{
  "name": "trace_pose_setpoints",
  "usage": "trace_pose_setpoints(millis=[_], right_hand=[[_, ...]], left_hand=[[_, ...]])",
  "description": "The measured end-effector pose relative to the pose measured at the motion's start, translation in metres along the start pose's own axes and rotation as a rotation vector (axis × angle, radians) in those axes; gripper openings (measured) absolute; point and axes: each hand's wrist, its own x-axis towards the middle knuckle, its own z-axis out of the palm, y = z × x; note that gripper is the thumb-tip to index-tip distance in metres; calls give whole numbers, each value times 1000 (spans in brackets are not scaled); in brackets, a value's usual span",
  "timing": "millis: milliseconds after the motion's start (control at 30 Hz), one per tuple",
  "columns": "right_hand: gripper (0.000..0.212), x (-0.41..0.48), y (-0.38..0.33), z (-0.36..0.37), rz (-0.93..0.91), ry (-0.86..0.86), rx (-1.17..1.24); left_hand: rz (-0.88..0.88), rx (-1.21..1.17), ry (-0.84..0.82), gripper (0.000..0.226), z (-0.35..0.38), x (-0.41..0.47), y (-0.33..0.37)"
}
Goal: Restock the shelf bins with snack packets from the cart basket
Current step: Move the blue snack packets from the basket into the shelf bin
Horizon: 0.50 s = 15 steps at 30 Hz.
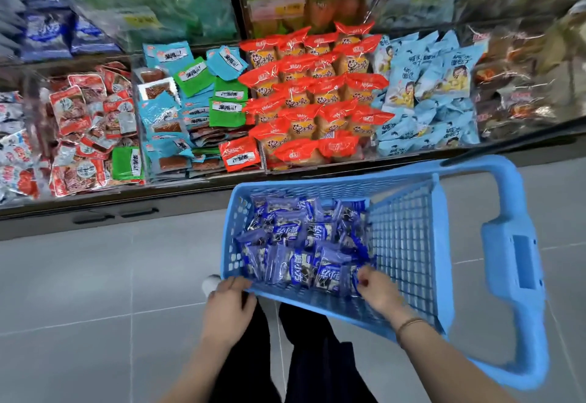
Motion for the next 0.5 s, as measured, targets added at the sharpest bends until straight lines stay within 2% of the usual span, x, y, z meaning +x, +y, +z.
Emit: trace_pose_setpoints(millis=[67, 133, 200, 233, 333, 433, 500], right_hand=[[33, 20, 0, 7, -38, -28, -128], [56, 37, 1, 17, -68, -39, -257], [66, 52, 2, 26, -101, -38, -373], [69, 58, 3, 31, -107, -48, -437], [68, 69, 4, 38, -100, -33, -541], [57, 77, 5, 31, -144, -24, -524], [51, 80, 10, 24, -191, -56, -467]], left_hand=[[109, 135, -36, 23, 14, 12, 2], [140, 234, -119, 42, 28, 24, 6], [141, 269, -111, 65, 39, 38, 7], [145, 275, -94, 68, 42, 43, 8], [155, 242, -66, 60, 44, 53, 9], [207, 172, 36, 45, 44, 54, 7], [203, 135, 36, 41, 44, 53, 5]])
